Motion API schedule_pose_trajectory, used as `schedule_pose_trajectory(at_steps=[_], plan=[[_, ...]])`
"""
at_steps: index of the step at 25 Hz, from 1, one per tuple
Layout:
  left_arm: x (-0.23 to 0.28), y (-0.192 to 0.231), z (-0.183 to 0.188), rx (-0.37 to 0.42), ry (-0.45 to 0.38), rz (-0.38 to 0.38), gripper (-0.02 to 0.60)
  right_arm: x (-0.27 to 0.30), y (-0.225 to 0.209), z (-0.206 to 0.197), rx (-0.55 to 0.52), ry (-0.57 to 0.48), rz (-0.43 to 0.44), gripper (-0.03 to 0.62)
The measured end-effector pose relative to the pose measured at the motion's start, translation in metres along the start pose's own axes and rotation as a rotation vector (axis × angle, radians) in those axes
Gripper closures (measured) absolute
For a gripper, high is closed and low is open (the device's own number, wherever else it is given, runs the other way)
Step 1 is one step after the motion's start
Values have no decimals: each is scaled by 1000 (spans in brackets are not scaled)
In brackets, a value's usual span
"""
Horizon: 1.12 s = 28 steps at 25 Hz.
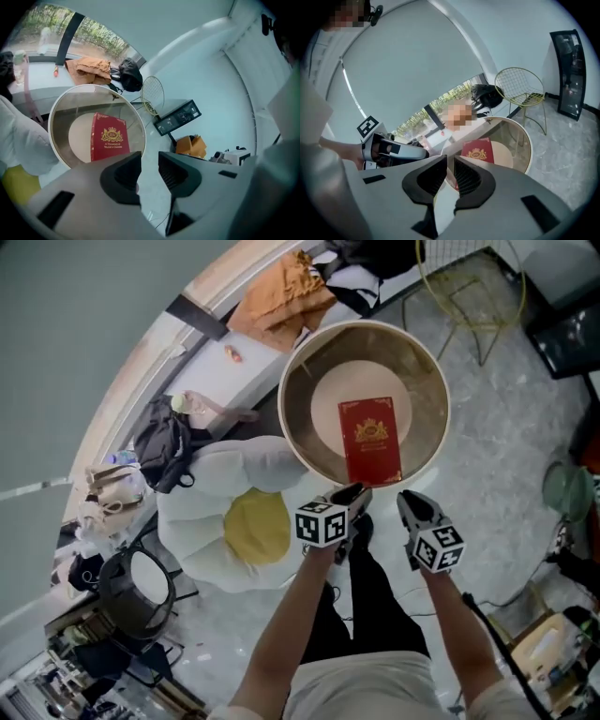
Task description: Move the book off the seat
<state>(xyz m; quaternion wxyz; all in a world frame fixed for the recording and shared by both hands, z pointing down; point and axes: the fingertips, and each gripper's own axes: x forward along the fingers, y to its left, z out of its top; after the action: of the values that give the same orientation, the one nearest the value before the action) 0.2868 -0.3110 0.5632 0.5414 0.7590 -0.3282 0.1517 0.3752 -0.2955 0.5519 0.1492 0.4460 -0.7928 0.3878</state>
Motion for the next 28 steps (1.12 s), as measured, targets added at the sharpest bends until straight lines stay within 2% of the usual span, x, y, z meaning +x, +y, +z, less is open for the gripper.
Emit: schedule_pose_trajectory(at_steps=[5,11,14,18,21,28], plan=[[-63,-42,0,63,-52,6,522,-46,50,23,-35,-26,48,534],[-131,-80,-17,147,-77,-23,569,-93,94,32,-34,-48,39,534],[-166,-98,-24,175,-100,-49,576,-119,121,37,-32,-67,27,534],[-207,-117,-44,236,-118,-75,578,-151,158,22,2,-76,57,534],[-232,-129,-47,284,-123,-85,578,-167,177,17,19,-79,59,533],[-293,-168,-71,390,-161,-104,580,-221,227,4,-19,-133,56,533]])
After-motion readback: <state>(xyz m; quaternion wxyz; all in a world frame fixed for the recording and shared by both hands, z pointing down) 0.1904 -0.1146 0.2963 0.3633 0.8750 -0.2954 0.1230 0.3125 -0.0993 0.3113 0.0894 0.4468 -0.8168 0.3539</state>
